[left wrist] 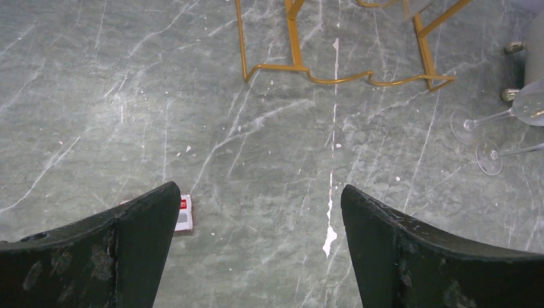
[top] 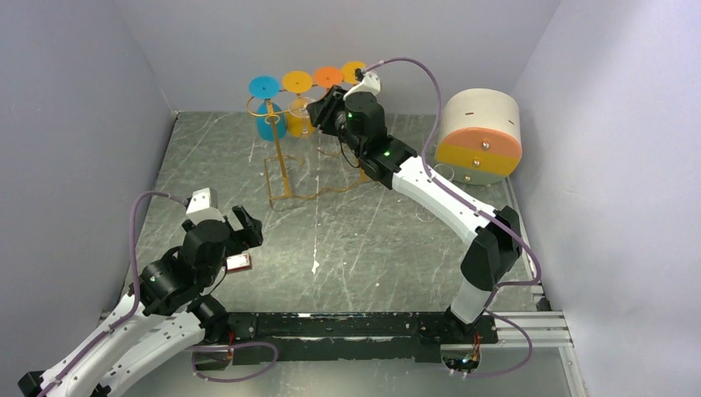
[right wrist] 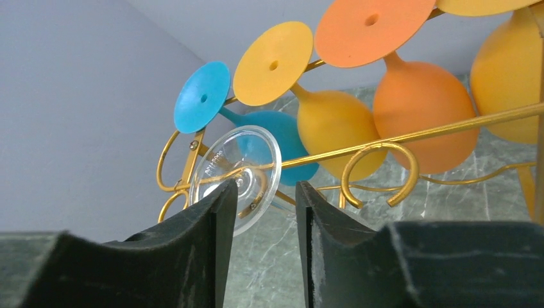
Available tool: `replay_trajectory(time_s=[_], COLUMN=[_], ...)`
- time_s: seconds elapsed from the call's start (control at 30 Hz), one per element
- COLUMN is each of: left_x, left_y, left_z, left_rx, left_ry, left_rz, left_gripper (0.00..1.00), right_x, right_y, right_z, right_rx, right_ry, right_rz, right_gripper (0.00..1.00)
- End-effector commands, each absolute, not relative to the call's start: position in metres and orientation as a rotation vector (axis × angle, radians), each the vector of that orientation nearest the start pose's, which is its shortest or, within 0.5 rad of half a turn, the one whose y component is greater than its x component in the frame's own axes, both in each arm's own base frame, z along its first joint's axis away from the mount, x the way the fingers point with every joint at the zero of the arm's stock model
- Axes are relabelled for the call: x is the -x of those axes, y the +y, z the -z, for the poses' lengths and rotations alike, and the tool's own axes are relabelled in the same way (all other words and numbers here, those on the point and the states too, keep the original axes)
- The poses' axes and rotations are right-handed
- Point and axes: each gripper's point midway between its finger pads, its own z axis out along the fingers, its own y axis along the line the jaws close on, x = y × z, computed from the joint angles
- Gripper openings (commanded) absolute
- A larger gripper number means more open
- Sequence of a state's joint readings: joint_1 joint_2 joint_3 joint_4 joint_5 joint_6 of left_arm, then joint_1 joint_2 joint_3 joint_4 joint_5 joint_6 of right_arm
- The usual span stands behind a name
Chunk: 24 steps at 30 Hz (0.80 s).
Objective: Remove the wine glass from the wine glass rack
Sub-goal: Pick up the wine glass from the wine rack.
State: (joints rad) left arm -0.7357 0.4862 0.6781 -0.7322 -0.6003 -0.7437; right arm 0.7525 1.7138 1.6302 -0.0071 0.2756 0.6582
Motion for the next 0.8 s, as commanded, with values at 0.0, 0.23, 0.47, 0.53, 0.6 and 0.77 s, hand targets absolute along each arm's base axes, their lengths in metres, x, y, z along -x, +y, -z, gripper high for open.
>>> replay_trajectory(time_s=[0.0, 0.23, 0.47, 0.53, 0.6, 0.77], left_x=[-0.2015, -0.2015, -0.2016, -0.2014, -0.2010, -0.2001], left_y=[-0.0794, -0.0798, -0.0795, -0.0810, -0.0835, -0.0822], left_z=[-0.2003, -0.1984, -0.1991, -0.1996, -0.2018, -0.2070], left_rx=[0.372, 0.370, 0.373, 0.363, 0.343, 0.352], left_ry=[1.978, 1.987, 1.983, 1.985, 1.982, 1.947], left_rz=[0.315, 0.309, 0.311, 0.318, 0.334, 0.363], left_gripper=[0.99, 1.00, 1.00, 1.00, 1.00, 1.00], right_x=[-0.4249, -0.4275, -0.4292, -0.4288, -0.4272, -0.4206], right_y=[0.3600, 0.3572, 0.3603, 0.3627, 0.3634, 0.3641], right_z=[-0.3698, -0.3687, -0.3682, -0.3664, -0.3664, -0.3685], right_rx=[-0.149, -0.156, -0.161, -0.158, -0.161, -0.174], right_ry=[1.703, 1.699, 1.698, 1.710, 1.716, 1.717], right_rz=[-0.855, -0.865, -0.898, -0.914, -0.927, -0.978], right_gripper=[0.40, 0.36, 0.28, 0.28, 0.29, 0.33])
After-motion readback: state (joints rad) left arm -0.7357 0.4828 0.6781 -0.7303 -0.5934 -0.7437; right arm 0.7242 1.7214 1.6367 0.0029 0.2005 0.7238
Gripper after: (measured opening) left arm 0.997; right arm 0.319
